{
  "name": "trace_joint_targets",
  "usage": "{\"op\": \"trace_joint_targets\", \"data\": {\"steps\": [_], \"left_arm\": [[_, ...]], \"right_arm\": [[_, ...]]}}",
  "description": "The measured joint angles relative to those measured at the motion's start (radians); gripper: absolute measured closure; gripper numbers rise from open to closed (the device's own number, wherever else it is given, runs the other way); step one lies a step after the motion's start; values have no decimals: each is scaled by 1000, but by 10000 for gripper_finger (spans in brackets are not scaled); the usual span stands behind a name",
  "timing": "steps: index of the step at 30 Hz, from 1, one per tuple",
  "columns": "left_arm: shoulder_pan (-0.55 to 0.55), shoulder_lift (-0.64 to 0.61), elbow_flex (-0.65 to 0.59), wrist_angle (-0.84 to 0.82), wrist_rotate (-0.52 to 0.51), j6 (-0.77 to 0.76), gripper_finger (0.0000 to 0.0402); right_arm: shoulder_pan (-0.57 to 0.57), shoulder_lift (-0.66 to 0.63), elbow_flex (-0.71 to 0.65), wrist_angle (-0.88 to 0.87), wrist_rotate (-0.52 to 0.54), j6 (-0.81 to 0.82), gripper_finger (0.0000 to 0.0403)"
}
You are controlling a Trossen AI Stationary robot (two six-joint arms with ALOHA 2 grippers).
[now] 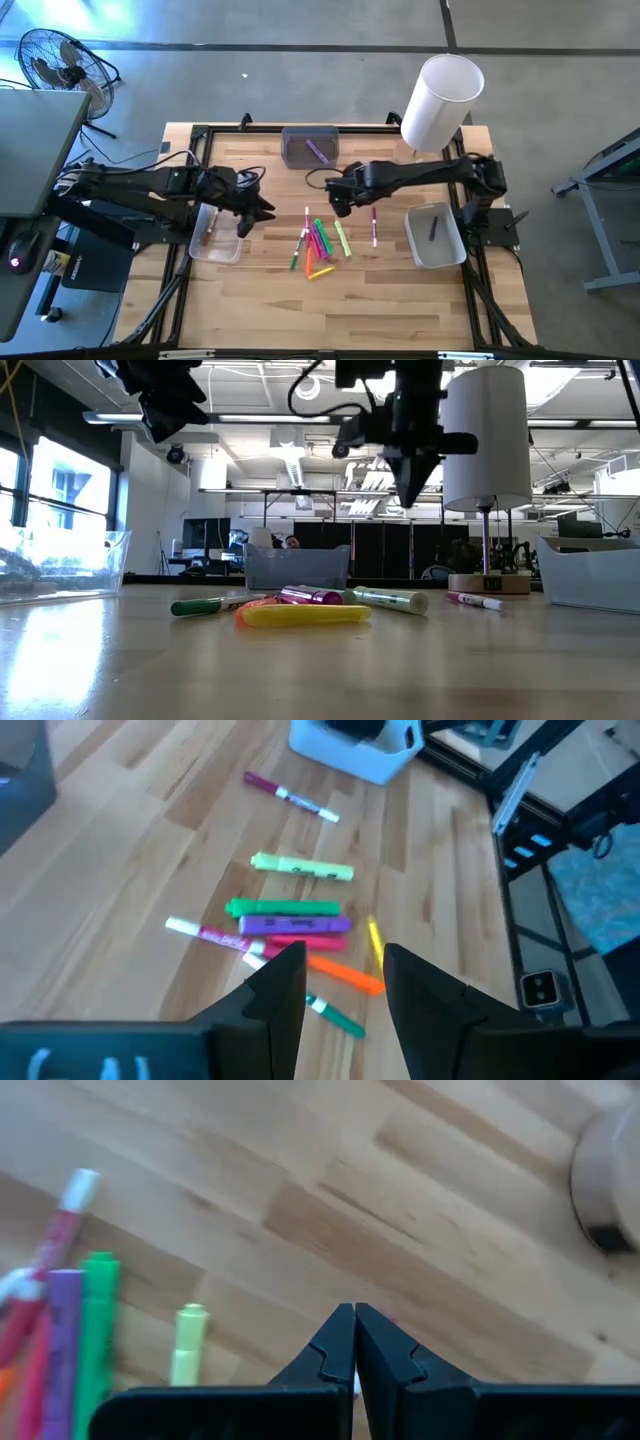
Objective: Pick & Place Markers
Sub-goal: Put the white and purple marker into the transparent bin
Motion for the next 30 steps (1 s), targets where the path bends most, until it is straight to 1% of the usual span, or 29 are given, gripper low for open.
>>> {"op": "trace_joint_targets", "data": {"steps": [6, 9, 12, 15, 18, 21, 23, 26, 30], "left_arm": [[0, 1, -1, -7, 35, 29, 268], [0, 1, -1, -11, 40, 40, 268], [0, 2, -1, -14, 57, 58, 268], [0, 2, -1, -14, 83, 75, 268], [0, 2, -1, -15, 104, 86, 268], [0, 2, -1, -15, 112, 87, 268], [0, 2, -1, -16, 120, 87, 268], [0, 2, -1, -17, 138, 87, 268], [0, 2, -1, -17, 147, 87, 268]], "right_arm": [[2, 19, -86, 6, -92, 106, 401], [6, 19, -150, 20, -154, 156, 392], [22, 19, -216, 86, -197, 196, 369], [38, 19, -254, 150, -234, 234, 339], [50, 18, -281, 174, -234, 292, 312], [53, 18, -314, 176, -234, 340, 296], [53, 18, -340, 194, -238, 360, 292], [53, 18, -386, 262, -270, 389, 291], [53, 15, -448, 390, -320, 411, 303]]}}
